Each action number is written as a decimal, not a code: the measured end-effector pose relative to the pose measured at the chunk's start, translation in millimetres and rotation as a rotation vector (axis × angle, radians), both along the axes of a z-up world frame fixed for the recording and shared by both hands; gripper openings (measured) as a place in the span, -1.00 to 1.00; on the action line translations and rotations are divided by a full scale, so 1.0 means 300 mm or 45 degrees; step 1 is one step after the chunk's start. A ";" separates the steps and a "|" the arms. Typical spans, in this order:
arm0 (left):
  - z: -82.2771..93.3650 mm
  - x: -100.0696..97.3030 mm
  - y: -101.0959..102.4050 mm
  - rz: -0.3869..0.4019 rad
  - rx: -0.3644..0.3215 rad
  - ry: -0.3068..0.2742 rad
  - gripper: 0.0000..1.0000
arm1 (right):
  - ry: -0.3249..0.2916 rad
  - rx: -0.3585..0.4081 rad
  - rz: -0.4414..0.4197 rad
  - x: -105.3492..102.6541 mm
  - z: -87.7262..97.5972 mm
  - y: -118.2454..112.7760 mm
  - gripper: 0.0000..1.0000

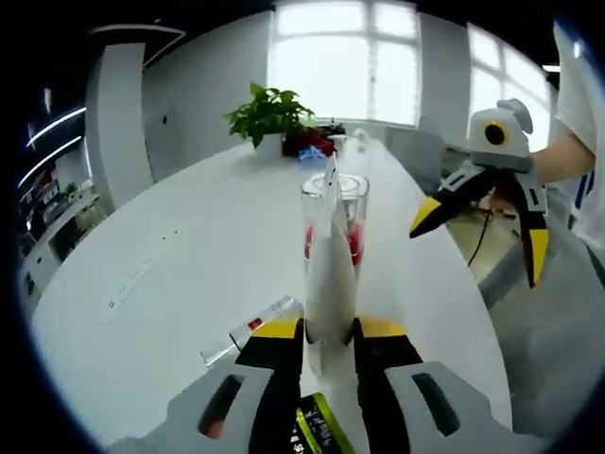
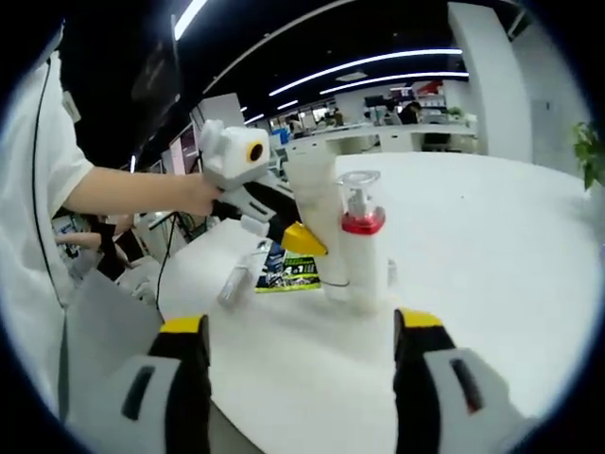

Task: Arrange the skincare products in the storage area until every visible bottle or jar stands upright without overlapping.

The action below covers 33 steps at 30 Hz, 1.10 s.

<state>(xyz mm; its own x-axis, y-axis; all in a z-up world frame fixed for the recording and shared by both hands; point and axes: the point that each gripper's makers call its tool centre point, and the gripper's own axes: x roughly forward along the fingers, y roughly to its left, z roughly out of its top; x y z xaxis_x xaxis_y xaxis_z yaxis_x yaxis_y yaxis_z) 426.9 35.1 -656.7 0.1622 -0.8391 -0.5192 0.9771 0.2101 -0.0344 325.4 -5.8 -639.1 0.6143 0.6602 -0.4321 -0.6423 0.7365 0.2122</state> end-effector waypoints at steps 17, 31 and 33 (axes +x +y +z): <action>0.013 -0.019 0.073 0.149 0.029 0.036 -0.08 | -0.016 0.001 -0.005 -0.019 0.026 0.001 0.62; 0.001 -0.089 0.191 0.375 0.036 0.163 0.40 | -0.028 -0.003 -0.011 -0.063 0.043 -0.002 0.66; 0.002 -0.110 0.204 0.394 0.027 0.174 0.41 | -0.026 -0.005 -0.013 -0.072 0.041 -0.007 0.66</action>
<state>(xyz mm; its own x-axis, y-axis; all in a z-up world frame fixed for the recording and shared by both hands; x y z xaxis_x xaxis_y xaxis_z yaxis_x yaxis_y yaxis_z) 393.8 96.3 -656.0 0.3351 -0.7497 -0.5707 0.8534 0.4982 -0.1534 303.8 -7.8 -626.9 0.6300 0.6521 -0.4218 -0.6388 0.7440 0.1962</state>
